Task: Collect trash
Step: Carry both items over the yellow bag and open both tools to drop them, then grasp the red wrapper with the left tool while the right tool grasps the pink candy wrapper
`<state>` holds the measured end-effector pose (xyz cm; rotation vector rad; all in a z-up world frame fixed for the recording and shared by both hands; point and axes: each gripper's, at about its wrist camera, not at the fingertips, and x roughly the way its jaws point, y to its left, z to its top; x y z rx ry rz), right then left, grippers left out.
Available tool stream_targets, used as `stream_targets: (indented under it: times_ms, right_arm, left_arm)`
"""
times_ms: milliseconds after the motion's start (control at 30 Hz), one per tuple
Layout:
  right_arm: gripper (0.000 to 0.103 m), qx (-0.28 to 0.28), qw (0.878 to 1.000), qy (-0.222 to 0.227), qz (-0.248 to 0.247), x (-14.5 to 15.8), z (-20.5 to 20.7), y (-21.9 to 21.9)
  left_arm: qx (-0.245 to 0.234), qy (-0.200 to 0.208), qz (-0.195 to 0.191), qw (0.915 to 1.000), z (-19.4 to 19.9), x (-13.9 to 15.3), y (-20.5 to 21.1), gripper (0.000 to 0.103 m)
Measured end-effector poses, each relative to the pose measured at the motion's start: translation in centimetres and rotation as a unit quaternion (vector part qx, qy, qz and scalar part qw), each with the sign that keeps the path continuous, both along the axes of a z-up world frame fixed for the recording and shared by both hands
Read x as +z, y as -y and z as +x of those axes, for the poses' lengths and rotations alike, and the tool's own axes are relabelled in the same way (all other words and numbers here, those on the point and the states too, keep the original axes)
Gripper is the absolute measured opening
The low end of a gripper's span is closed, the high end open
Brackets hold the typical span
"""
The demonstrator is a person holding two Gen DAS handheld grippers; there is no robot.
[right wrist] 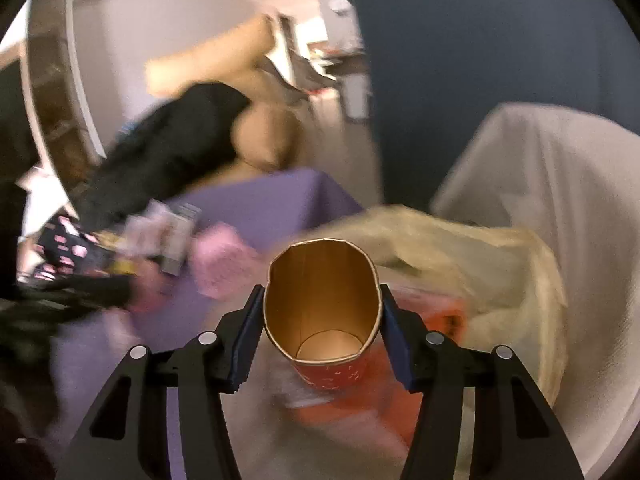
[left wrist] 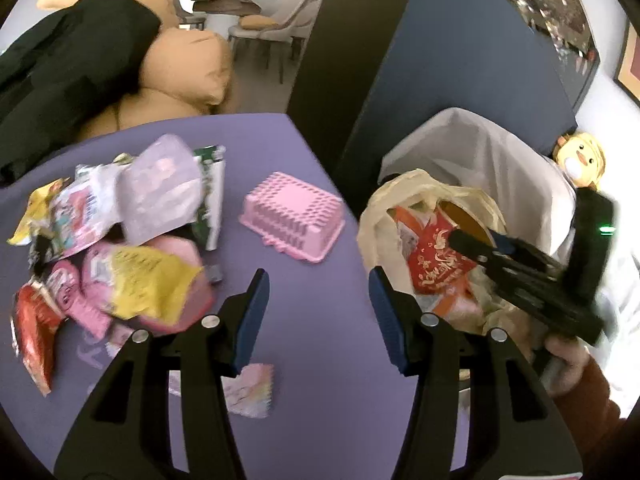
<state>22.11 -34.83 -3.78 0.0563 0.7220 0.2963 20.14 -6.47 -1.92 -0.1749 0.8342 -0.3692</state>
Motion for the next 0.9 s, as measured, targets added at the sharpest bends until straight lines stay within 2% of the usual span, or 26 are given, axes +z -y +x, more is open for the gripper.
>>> stream_targets:
  times_ms: [100, 300, 367, 567, 600, 733, 900]
  right_arm:
    - [0.052, -0.021, 0.999, -0.029, -0.001, -1.7, 1.6, 1.1]
    - [0.052, -0.036, 0.992, -0.091, -0.083, -4.4, 3.2, -0.4]
    - [0.052, -0.047, 0.989, -0.104, -0.096, -5.2, 3.4, -0.5]
    - [0.062, -0.061, 0.986, -0.142, -0.066, -5.1, 3.7, 0.2]
    - [0.068, -0.062, 0.985, -0.147, -0.065, -4.7, 3.5, 0.2]
    - [0.070, -0.077, 0.989, -0.108, -0.073, -1.6, 1.7, 0.7]
    - [0.074, -0.063, 0.994, -0.065, -0.053, 1.9, 0.2, -0.5]
  left_arm:
    - [0.011, 0.009, 0.007, 0.9999, -0.6, -0.3, -1.6, 0.050]
    - [0.040, 0.016, -0.005, 0.9990, -1.5, -0.7, -5.2, 0.050]
    - [0.050, 0.016, -0.011, 0.9986, -1.8, -0.9, -6.4, 0.050]
    - [0.069, 0.026, -0.032, 0.9968, -2.8, -0.9, -9.6, 0.057]
    - [0.070, 0.030, -0.041, 0.9962, -3.1, -0.8, -10.3, 0.057]
    - [0.075, 0.048, -0.069, 0.9937, -4.0, -0.2, -12.5, 0.059]
    - [0.098, 0.060, -0.079, 0.9902, -4.5, 0.1, -14.9, 0.060]
